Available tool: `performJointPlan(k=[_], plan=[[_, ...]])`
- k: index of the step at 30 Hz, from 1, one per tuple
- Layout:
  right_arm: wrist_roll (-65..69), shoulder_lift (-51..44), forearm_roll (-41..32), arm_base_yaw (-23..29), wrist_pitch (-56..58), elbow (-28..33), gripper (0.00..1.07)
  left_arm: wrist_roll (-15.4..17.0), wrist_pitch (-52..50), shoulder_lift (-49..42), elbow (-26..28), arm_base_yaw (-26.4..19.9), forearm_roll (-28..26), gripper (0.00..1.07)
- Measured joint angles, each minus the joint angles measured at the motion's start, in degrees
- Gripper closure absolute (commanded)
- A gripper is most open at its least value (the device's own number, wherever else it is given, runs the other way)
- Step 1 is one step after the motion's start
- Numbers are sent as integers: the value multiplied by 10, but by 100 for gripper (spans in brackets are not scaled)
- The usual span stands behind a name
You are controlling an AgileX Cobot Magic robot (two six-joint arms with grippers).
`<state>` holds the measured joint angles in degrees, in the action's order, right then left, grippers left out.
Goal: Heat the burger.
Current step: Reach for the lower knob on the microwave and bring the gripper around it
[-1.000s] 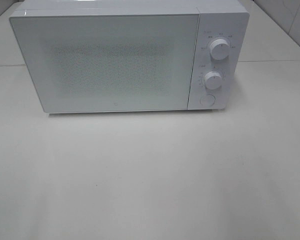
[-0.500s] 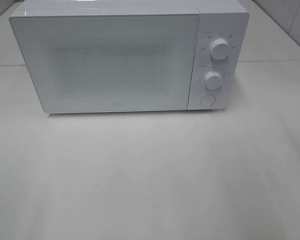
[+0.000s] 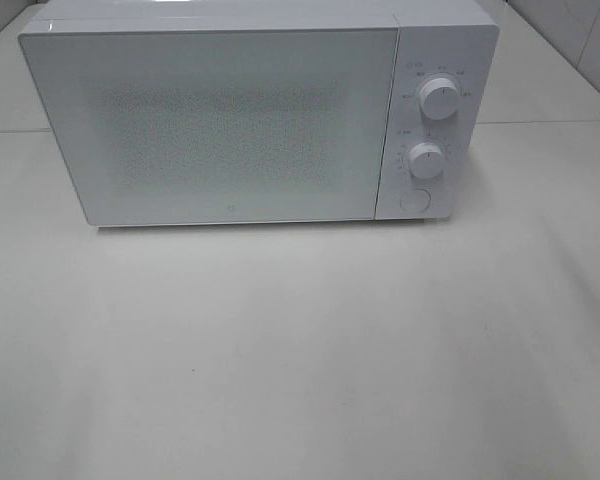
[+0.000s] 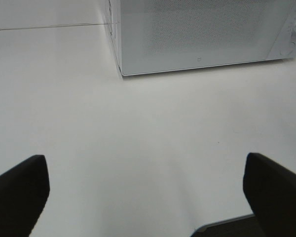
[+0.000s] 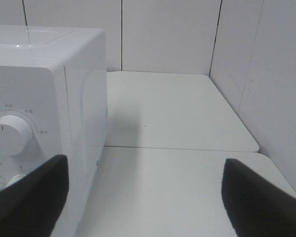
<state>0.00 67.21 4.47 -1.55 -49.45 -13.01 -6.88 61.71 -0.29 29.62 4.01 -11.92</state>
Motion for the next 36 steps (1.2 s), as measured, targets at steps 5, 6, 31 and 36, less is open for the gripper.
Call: performJointPlan(k=[5,6,31,36], plan=[[-7,26,-22,20,-25,0,33,0,0,0,0,0,0,6],[-19,41,-45,46,-38,0,33,0,0,0,0,0,0,6],[-154,271,-384,357,-195,-6,33,0,0,0,0,0,0,6],[-154,306,-409,376,-195,-37,33,0,0,0,0,0,0,6]])
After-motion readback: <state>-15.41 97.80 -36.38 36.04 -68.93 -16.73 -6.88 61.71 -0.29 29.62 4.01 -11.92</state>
